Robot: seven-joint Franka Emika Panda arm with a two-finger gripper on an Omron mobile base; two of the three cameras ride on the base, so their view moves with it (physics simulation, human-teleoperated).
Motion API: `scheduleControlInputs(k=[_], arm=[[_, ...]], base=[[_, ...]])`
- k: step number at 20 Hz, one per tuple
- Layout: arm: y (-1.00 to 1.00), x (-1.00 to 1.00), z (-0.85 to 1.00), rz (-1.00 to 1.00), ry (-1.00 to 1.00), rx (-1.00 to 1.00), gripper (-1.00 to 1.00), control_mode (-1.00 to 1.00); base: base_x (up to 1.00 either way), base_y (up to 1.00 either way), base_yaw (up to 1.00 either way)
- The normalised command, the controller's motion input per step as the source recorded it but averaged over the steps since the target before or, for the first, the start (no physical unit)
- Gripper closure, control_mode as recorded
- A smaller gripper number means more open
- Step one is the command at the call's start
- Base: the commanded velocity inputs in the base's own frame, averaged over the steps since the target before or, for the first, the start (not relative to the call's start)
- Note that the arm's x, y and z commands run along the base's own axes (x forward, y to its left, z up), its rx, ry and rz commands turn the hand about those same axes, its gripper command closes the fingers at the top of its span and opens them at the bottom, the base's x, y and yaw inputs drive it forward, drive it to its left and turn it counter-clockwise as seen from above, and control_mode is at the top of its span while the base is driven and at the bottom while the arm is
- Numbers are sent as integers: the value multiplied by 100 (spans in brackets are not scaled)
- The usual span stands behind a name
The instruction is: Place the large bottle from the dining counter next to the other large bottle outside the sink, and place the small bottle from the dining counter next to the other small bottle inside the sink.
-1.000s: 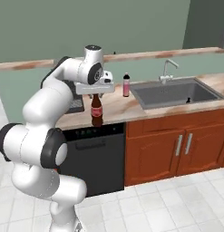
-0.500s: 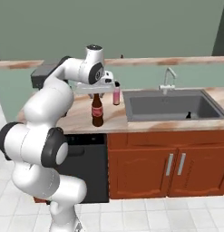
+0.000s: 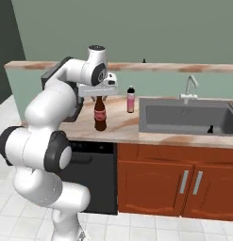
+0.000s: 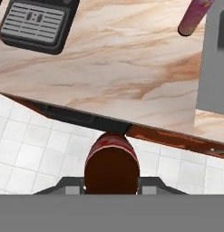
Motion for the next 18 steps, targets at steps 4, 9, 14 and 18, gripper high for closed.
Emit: scheduleControlInputs(k=[4, 9, 14, 18], arm=[[0, 0, 0, 0, 0, 0, 100, 100], [0, 0, 0, 0, 0, 0, 100, 100], [0, 0, 0, 0, 0, 0, 100, 100], [0, 0, 0, 0, 0, 0, 100, 100]], base=[[79, -33, 25], [81, -48, 21], [53, -52, 6], [15, -19, 0]])
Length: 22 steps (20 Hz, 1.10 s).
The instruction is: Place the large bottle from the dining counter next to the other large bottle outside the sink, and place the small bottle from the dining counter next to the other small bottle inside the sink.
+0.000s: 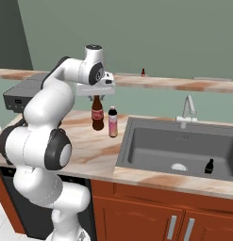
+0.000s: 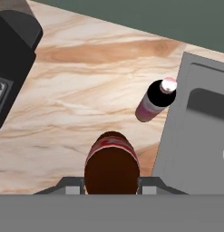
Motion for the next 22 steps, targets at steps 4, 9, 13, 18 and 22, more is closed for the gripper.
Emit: scheduleControlInputs(k=[4, 9, 13, 18, 22], arm=[[0, 0, 0, 0, 0, 0, 100, 100], [0, 0, 0, 0, 0, 0, 100, 100], [0, 0, 0, 0, 0, 0, 100, 100], [0, 0, 0, 0, 0, 0, 100, 100], [3, 1, 0, 0, 0, 0, 100, -100]], base=[[0, 0, 0], [0, 0, 0], [0, 0, 0], [0, 0, 0], [0, 0, 0]])
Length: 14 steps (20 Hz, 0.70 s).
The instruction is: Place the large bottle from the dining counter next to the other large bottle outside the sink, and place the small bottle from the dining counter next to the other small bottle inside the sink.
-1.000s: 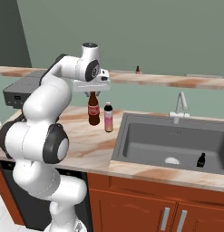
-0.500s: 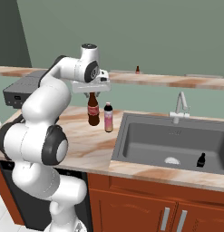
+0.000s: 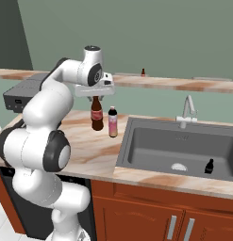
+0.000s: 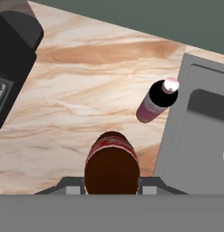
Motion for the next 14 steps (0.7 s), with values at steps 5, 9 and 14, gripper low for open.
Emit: scheduleControlInputs(k=[5, 9, 14], arm=[[26, 28, 0, -1, 6, 0, 100, -100], [23, 36, 0, 0, 11, 0, 100, -100], [7, 52, -3, -2, 4, 0, 100, -100]], base=[[0, 0, 0], [0, 0, 0], [0, 0, 0]])
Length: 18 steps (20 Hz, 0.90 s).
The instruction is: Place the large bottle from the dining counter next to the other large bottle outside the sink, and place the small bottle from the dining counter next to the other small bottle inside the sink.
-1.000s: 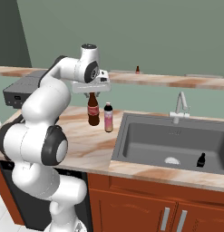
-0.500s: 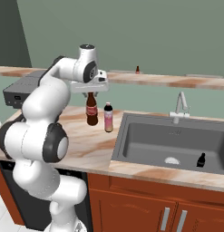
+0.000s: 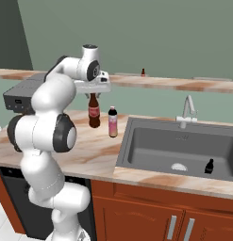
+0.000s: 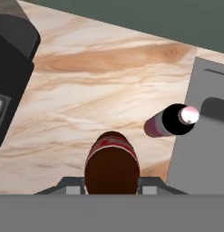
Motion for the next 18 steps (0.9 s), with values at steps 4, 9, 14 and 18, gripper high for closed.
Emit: scheduleControlInputs(k=[4, 9, 14, 18], arm=[[12, 47, -13, -2, 2, -2, 100, -100], [17, 8, -15, -3, 0, 0, 100, -100], [22, 1, -11, -3, 0, -2, 100, -100], [16, 8, -14, -3, 0, -3, 100, -100]], base=[[0, 0, 0], [0, 0, 0], [0, 0, 0], [0, 0, 0]])
